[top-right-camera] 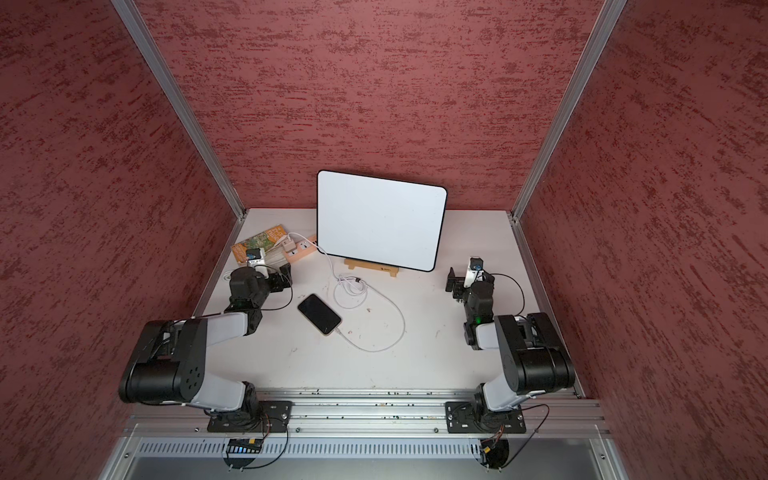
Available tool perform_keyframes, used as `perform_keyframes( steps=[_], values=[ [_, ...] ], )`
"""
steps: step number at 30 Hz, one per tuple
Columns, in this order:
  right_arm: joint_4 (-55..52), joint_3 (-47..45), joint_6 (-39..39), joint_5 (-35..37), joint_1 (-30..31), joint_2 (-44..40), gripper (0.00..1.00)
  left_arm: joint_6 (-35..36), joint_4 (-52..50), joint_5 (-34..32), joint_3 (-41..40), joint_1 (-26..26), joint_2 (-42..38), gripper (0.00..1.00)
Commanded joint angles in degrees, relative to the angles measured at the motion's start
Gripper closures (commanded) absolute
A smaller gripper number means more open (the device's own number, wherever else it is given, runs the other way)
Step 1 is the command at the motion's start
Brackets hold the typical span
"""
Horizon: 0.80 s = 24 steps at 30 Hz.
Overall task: Plug the charging cable into the phone
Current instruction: Reset both arms
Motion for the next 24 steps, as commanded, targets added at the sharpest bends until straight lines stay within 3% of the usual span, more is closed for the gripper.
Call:
perform_keyframes(
  steps=[1, 4, 11, 24],
  values=[
    [-2.8, 2.3, -1.1, -2.4, -0.5, 0.0, 0.01, 3.6, 15.5, -1.9, -3.9, -1.6, 2.3, 0.00],
    [-4.6, 3.4, -1.7, -4.1, -0.5, 0.1, 0.01, 5.1, 18.2, -3.8, -5.5, -3.1, 2.8, 0.00],
    [-5.2, 3.8, -1.6, -4.3, -0.5, 0.1, 0.01, 1.1, 14.6, -9.3, -3.8, -1.8, 2.7, 0.00],
    [-4.4, 3.3, -1.7, -4.0, -0.6, 0.0, 0.01, 1.8, 15.3, -10.0, -4.0, -2.4, 2.8, 0.00]
  ],
)
